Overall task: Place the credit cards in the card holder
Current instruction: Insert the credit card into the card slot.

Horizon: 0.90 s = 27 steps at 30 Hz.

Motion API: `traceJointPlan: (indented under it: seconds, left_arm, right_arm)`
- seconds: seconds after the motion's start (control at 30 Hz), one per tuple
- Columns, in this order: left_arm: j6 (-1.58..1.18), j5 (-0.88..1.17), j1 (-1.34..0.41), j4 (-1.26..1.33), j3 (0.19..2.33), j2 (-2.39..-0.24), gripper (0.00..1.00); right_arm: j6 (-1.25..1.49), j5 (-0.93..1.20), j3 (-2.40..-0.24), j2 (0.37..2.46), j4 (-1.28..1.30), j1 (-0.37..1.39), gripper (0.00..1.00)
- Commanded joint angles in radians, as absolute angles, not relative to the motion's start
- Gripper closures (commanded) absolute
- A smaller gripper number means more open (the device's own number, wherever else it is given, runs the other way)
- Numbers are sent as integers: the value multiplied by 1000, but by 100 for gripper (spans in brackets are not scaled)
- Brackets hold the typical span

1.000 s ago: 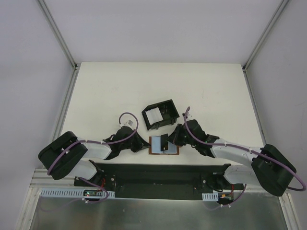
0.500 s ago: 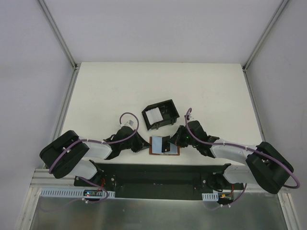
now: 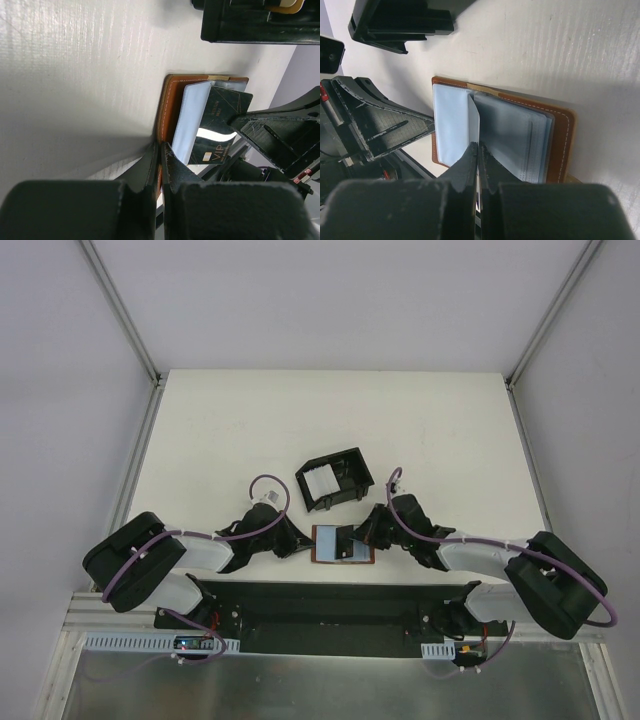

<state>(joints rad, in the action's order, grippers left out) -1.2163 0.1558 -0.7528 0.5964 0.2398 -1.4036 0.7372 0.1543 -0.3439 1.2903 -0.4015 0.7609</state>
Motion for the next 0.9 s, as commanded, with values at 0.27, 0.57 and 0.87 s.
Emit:
traceJointPlan:
  seconds: [0.27,0.57,0.87]
  left_arm:
    - [-1178,127,-764,423,209,-1453,100]
    - [-1183,123,-764,423,206,-1451,100]
    - [-1189,117,-764,423,198,-1443,100]
  right_arm:
    - [759,169,-337,1361,-436,762,100]
    - [813,134,-383,1457,-514,828,100]
    - [758,88,-394,1387,-413,838,79]
